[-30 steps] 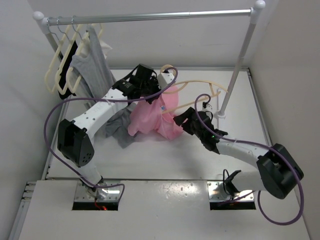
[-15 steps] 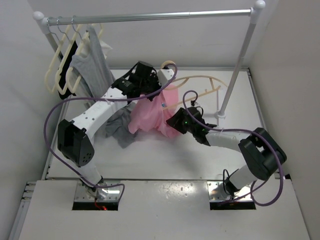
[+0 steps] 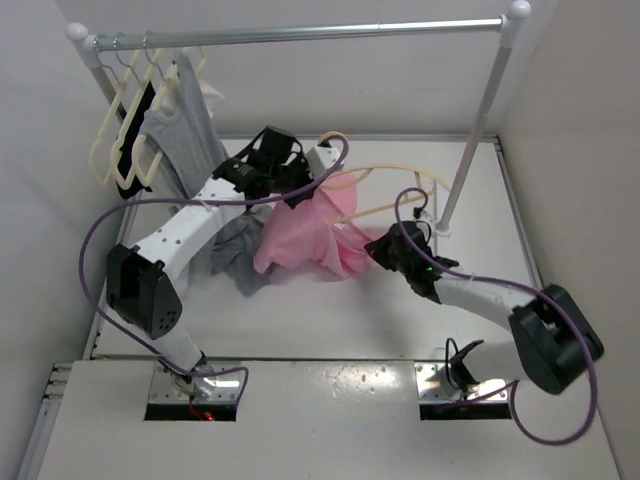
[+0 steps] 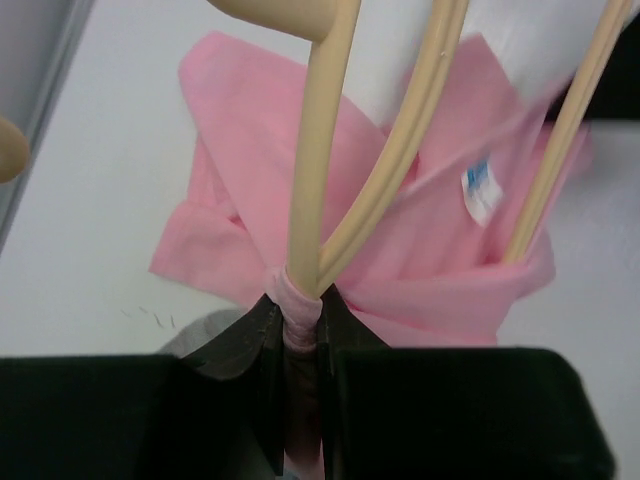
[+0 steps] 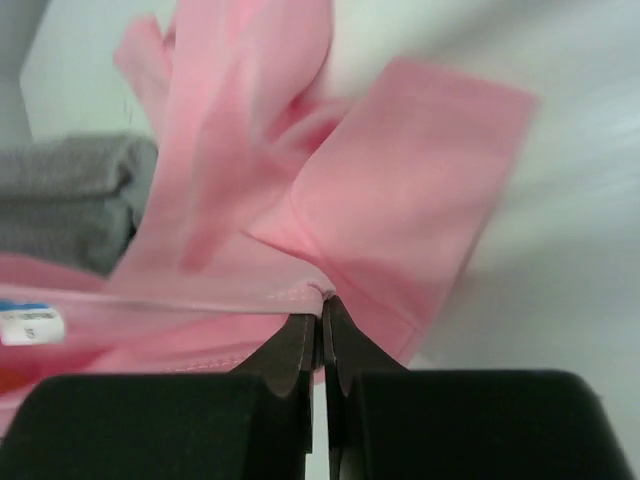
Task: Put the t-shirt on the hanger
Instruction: Place tshirt on hanger
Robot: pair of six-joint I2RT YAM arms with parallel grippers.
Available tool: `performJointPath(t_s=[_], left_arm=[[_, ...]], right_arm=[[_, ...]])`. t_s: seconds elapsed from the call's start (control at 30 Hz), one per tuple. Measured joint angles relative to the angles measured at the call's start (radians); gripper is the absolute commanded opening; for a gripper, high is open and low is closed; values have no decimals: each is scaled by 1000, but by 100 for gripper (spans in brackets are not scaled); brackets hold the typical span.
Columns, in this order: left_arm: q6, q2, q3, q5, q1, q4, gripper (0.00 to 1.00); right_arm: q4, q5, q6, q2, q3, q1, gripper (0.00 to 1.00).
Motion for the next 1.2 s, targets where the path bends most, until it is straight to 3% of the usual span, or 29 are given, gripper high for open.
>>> performJointPath(t_s=[0.3, 0.47, 0.77, 1.2], left_arm=[[238, -192, -245, 140, 98, -39, 0], [314, -257, -318, 203, 103, -12, 0], [365, -272, -447, 83, 100, 110, 0], [535, -277, -533, 21, 90, 266, 0]], right_arm=[[-206, 185, -16, -365, -61, -90, 0], [-318, 197, -66, -378, -40, -132, 0], [-446, 189, -161, -521, 29, -188, 0], [-576, 147, -407, -466, 156, -222, 0]])
